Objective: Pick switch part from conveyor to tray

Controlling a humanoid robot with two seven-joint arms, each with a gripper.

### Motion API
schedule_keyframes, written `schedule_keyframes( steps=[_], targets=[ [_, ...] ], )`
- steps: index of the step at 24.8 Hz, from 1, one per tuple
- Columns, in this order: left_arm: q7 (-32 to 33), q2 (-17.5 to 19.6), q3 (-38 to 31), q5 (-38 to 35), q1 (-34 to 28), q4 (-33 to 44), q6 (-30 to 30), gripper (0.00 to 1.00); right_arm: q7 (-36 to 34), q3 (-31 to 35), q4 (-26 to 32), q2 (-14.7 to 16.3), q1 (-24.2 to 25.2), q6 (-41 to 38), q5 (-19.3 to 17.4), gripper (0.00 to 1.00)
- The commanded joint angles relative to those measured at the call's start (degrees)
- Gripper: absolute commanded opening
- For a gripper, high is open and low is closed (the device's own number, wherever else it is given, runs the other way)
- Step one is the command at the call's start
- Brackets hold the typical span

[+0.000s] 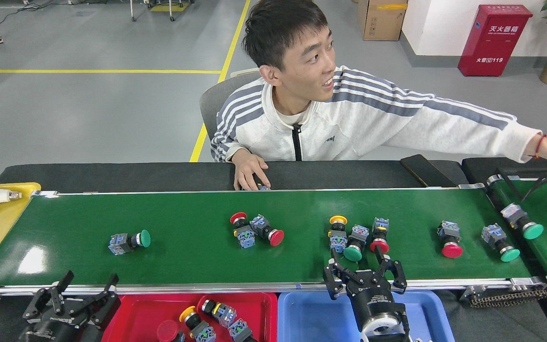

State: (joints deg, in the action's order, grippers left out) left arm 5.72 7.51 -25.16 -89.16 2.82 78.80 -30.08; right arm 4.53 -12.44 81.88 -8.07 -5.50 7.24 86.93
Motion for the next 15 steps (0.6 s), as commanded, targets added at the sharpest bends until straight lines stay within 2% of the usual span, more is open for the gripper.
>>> schedule_keyframes(
  steps=[1,7,10,13,15],
  targets=[
    [1.3,1.1,1.2,0.2,3.2,-3.3,0.0,1.0,0.0,-1.4,-1.8,-0.7,-2.7,0.1,0.1,0.98],
    [1.5,2.4,2.5,0.2,10.2,-12.7,0.1,1.0,0.2,-7.7,-13.0,-1.0,-12.1,4.3,-0.8,0.98],
    [1.8,2.7,2.8,0.2,11.9,-15.1,0.4,1.0,0.2,-9.4,-17.4,-1.1,-15.7,5.1,-3.8,0.98],
    [1.8,2.8,2.7,0.2,13.2,-16.9,0.5,1.0,0.3,-10.8,-20.1,-1.1,-17.8,5.2,-5.0,0.98],
    [1.8,3.0,2.7,0.2,14.1,-18.2,0.6,1.0,0.4,-11.0,-21.0,-1.1,-18.3,5.1,-5.0,0.91]
  ],
)
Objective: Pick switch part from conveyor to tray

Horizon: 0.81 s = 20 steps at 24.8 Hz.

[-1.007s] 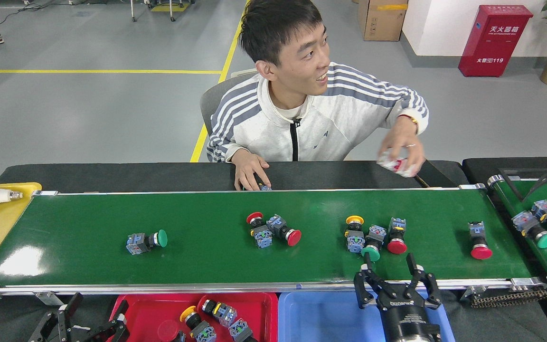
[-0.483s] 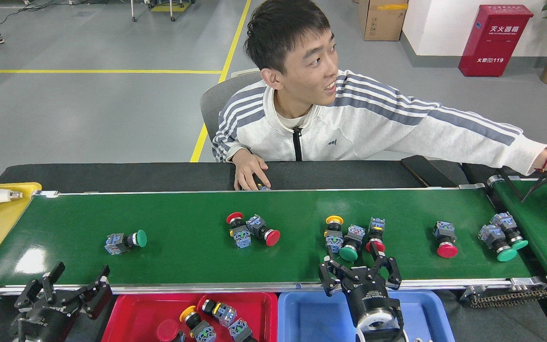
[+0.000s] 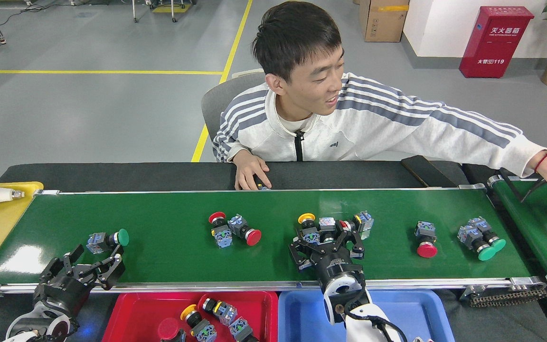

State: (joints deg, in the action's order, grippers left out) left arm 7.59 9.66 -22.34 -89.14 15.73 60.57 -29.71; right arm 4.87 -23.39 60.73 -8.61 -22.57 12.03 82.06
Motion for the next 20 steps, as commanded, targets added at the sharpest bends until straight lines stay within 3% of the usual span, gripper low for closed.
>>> schedule_keyframes(
  steps=[1,4,5,10,16,17,18,19,20],
  targets=[
    [-0.1,0.9,0.0,0.2,1.8,-0.5,0.4,1.0,0.5,-0.3,0.2,-0.5,-1.2,0.0,0.0,0.76],
    [-0.1,1.0,-0.1,0.2,3.1,-1.7,0.4,1.0,2.4,-2.1,0.2,-0.2,-1.7,-0.4,-0.1,0.27],
    [-0.1,1.0,-0.1,0.2,3.3,-1.9,0.5,1.0,2.4,-2.4,0.3,-0.2,-1.9,-0.7,-0.1,0.21],
    [-0.1,1.0,0.0,0.2,4.3,-3.8,3.8,0.95,2.3,-3.9,3.7,-0.3,-1.8,-3.0,0.0,0.16],
    [-0.1,0.6,0.8,2.0,1.9,-0.4,0.4,0.49,3.5,-12.2,19.9,0.1,4.6,-9.6,0.2,0.17],
    [-0.1,0.4,0.8,3.4,0.4,3.0,-1.8,0.48,4.0,-15.3,22.2,0.2,5.8,-9.7,0.3,0.24],
    [-0.1,0.4,0.9,4.6,-2.5,7.2,-5.0,0.48,4.1,-18.4,23.5,0.3,6.5,-9.7,0.5,0.5],
    [-0.1,0.4,1.0,5.6,-4.9,10.9,-7.7,0.49,4.2,-20.7,23.6,0.2,6.5,-9.1,0.6,0.89],
    [-0.1,0.3,1.1,6.9,-8.3,15.9,-11.0,0.51,4.2,-23.1,23.6,0.2,6.7,-9.2,0.9,1.0]
  ],
)
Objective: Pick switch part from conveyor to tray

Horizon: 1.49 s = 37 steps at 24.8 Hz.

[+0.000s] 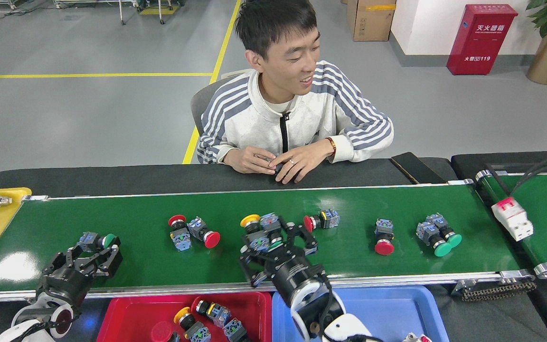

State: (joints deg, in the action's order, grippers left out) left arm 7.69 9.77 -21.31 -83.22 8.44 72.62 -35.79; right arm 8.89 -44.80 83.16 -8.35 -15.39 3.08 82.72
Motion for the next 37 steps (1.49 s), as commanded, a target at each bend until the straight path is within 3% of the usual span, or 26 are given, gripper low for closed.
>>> schedule_keyframes(
  steps=[1,4,6,8,10,12,15,18,20,22,27,31,34,37],
  targets=[
    [-0.2,0.2,0.1,1.8,-4.7,9.0,-8.3,0.56,0.1,-3.4,1.4,-0.1,0.0,-0.3,0.3,1.0],
    [-0.2,-0.8,0.7,2.9,-15.7,21.0,-9.2,0.86,0.1,-4.3,1.8,-0.1,0.8,-0.6,0.3,1.0],
    [-0.2,-3.8,3.1,2.8,-19.6,24.4,-9.2,0.99,0.1,-4.2,2.1,-0.1,1.0,-0.6,0.3,1.0],
    [-0.3,-5.5,3.5,3.2,-20.9,25.1,-9.2,1.0,0.2,-3.9,3.6,0.3,1.1,-0.4,0.3,1.0],
    [-0.3,-5.8,3.5,3.2,-21.4,25.1,-9.2,1.0,0.0,-1.2,7.1,3.5,2.3,0.1,0.1,1.0],
    [-0.4,-5.8,3.4,3.2,-21.6,25.2,-9.2,1.0,-0.3,4.4,11.8,5.8,7.1,3.0,0.1,1.0],
    [-0.5,-5.9,3.1,3.2,-21.5,25.2,-9.2,1.0,-2.3,13.9,14.5,5.7,13.6,11.2,0.1,1.0],
    [-0.6,-7.9,-1.2,3.2,-20.9,25.9,-9.2,1.0,-9.6,22.3,14.2,5.9,17.8,20.1,-0.1,1.0],
    [-0.6,-8.1,-4.2,2.9,-20.8,25.8,0.7,1.0,-10.8,24.6,14.2,6.0,20.0,21.0,-0.4,1.0],
    [-0.7,-7.0,-6.3,2.8,-20.8,25.2,6.6,1.0,-10.7,26.0,13.7,5.9,20.0,21.1,-0.5,1.0],
    [-0.7,-5.2,-8.4,2.6,-20.8,24.4,6.2,1.0,-10.4,25.4,7.7,4.9,15.4,21.1,-0.1,1.0],
    [-0.7,-4.5,-7.4,2.5,-19.0,23.2,6.3,1.0,-10.3,21.4,-0.1,1.8,9.8,21.4,-0.2,1.0],
    [-0.3,-2.8,-7.2,2.5,-12.8,16.7,6.7,1.0,-10.2,20.8,-4.5,-0.6,6.2,21.4,-0.3,1.0],
    [-0.3,-0.2,-3.7,0.2,-5.5,7.8,7.4,1.0,-8.2,19.0,-8.4,-0.7,2.7,21.2,-0.5,1.0]
  ],
)
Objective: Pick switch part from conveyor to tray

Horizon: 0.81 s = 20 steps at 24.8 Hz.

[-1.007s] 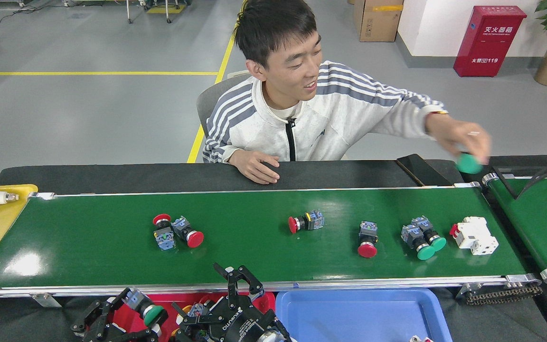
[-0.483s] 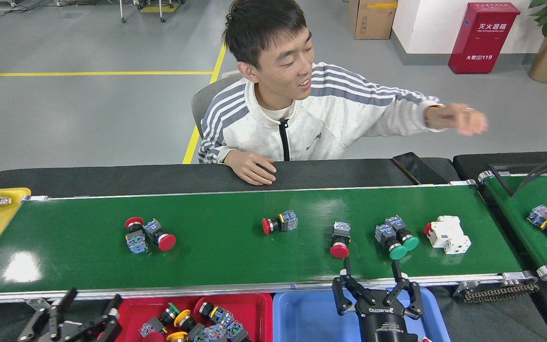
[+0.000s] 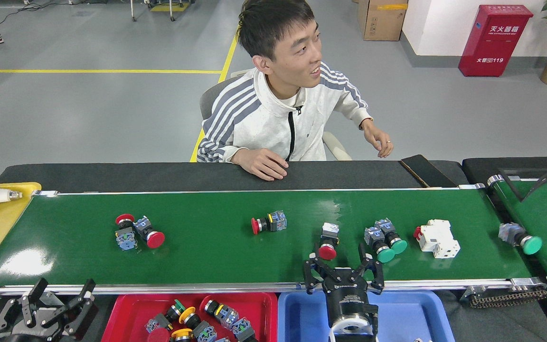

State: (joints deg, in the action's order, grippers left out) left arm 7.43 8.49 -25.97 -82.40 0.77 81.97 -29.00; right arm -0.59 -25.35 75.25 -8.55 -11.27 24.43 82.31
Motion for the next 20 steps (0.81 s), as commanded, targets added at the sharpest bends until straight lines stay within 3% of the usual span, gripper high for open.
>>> schedule_keyframes(
  steps=[1,4,7,12,15,17,20],
  targets=[
    [0.0,1.5,2.0,-1.5,4.9,-4.8,1.8,1.0,2.7,-0.9,-1.8,-0.5,-2.5,-0.3,-0.5,1.0],
    [0.0,2.0,4.7,-2.1,10.3,-9.9,3.1,1.0,5.1,-1.2,-4.2,-0.6,-5.3,-0.3,-4.9,1.0],
    [0.0,2.9,7.4,-2.1,11.3,-11.3,3.2,1.0,5.3,-2.3,-6.0,-0.6,-7.1,-0.3,-6.3,0.95],
    [0.0,2.8,9.2,-2.1,12.1,-14.0,3.7,1.0,8.2,-3.6,-7.0,-0.6,-7.7,-2.7,-6.3,0.41],
    [-0.3,3.5,9.2,-2.0,15.0,-18.8,5.6,1.0,8.3,-4.0,-6.8,-0.6,-7.7,-5.6,-6.3,0.17],
    [-0.6,5.1,9.1,-2.0,16.1,-21.4,6.0,1.0,8.2,-4.8,-6.1,-0.6,-7.7,-5.8,-6.2,0.1],
    [-0.8,7.2,9.0,-1.9,17.6,-25.3,7.6,0.99,8.0,-8.4,-2.5,-0.2,-7.5,-7.1,-6.1,0.07]
  ],
)
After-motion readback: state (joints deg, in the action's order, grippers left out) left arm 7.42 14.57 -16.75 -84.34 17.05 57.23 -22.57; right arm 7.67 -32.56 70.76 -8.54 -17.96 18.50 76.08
